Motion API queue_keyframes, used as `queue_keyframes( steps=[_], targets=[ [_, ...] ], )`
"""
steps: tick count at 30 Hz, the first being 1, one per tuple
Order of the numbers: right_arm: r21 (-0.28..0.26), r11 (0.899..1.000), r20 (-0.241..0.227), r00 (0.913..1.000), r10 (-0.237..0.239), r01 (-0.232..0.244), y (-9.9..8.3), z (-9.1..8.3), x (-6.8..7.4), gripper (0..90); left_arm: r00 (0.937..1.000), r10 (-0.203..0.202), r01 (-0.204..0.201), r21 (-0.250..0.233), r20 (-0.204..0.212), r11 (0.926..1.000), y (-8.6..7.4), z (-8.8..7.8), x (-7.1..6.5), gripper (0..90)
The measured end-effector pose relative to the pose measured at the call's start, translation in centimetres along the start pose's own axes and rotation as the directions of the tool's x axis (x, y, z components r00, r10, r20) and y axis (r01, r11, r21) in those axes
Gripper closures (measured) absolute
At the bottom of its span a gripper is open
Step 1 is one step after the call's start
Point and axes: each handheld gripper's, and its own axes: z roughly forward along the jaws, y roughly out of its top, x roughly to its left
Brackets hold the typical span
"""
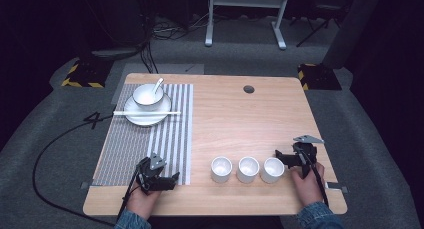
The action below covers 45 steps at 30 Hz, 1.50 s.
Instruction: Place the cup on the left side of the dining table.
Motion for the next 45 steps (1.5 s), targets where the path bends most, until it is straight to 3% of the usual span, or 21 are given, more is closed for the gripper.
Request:
queue_keyframes(
  steps=[11, 14, 16, 18, 22, 27, 31, 34, 36, 40, 42, 43, 44, 45],
  targets=[
    [0.0, 1.0, 0.0, 1.0, 0.0, 0.0, 0.0, 0.0, 0.0, 3.1, 1.0, -0.001, 0.001, -0.004, 0.002, 1.0, 0.0, -0.1, 0.0, 15.9],
    [0.0, 1.0, 0.0, 1.0, 0.0, 0.0, 0.0, 0.0, 0.0, 3.1, 0.9984, -0.031, 0.032, -0.024, 0.047, 0.9992, -0.1, -0.3, 0.2, 19.2],
    [0.0, 1.0, 0.0, 1.0, -0.001, 0.001, 0.0, 0.0, 0.0, 3.1, 0.9902, -0.094, 0.099, -0.041, 0.104, 0.9943, 0.0, -0.7, 0.4, 20.5],
    [0.0, 1.0, 0.0, 1.0, 0.0, 0.0, 0.0, 0.0, 0.0, 3.2, 0.9846, -0.112, 0.119, -0.05, 0.135, 0.9916, 0.2, -1.1, 0.6, 20.1],
    [0.0, 1.0, 0.0, 1.0, 0.0, 0.0, 0.0, 0.0, 0.0, 3.1, 0.9936, -0.07, 0.079, -0.098, 0.089, 0.992, 1.0, -2.6, 0.3, 20.0],
    [0.0, 1.0, 0.0, 1.0, 0.0, 0.0, 0.0, 0.0, 0.0, 3.1, 0.9964, -0.046, 0.056, -0.138, 0.072, 0.9889, 1.6, -3.9, 0.1, 19.8],
    [0.0, 1.0, 0.0, 1.0, 0.0, 0.0, 0.0, 0.0, 0.0, 3.1, 0.9972, -0.043, 0.054, -0.192, 0.061, 0.9799, 2.2, -5.2, -0.5, 19.8],
    [0.0, 1.0, 0.0, 1.0, 0.0, 0.0, 0.0, 0.0, 0.0, 3.1, 0.9982, -0.025, 0.038, -0.251, 0.055, 0.9672, 2.7, -6.1, -1.1, 19.7],
    [0.0, 1.0, 0.0, 1.0, 0.0, 0.0, 0.0, 0.0, 0.0, 3.1, 0.9983, -0.025, 0.038, -0.26, 0.054, 0.9648, 2.8, -6.2, -1.2, 19.7],
    [0.0, 1.0, 0.0, 1.0, 0.0, 0.0, 0.0, 0.0, 0.0, 3.1, 0.9982, -0.028, 0.043, -0.301, 0.053, 0.9528, 3.0, -6.7, -1.4, 19.5],
    [0.0, 1.0, 0.0, 1.0, 0.0, 0.0, 0.0, 0.0, 0.0, 3.1, 0.9991, -0.032, 0.039, -0.33, 0.029, 0.9431, 3.1, -7.0, -1.5, 18.8],
    [0.0, 1.0, 0.0, 1.0, 0.0, 0.0, 0.0, 0.0, 0.0, 3.1, 0.9991, -0.032, 0.039, -0.33, 0.029, 0.9431, 3.1, -7.0, -1.5, 18.4],
    [0.0, 1.0, 0.0, 1.0, 0.0, 0.0, 0.0, 0.0, 0.0, 3.1, 0.9993, -0.036, 0.038, -0.35, 0.013, 0.9361, 3.1, -7.3, -1.4, 18.2],
    [0.0, 1.0, 0.0, 1.0, 0.0, 0.0, 0.0, 0.0, 0.0, 3.1, 0.9993, -0.036, 0.038, -0.35, 0.013, 0.9361, 3.1, -7.3, -1.4, 18.1]
  ],
)
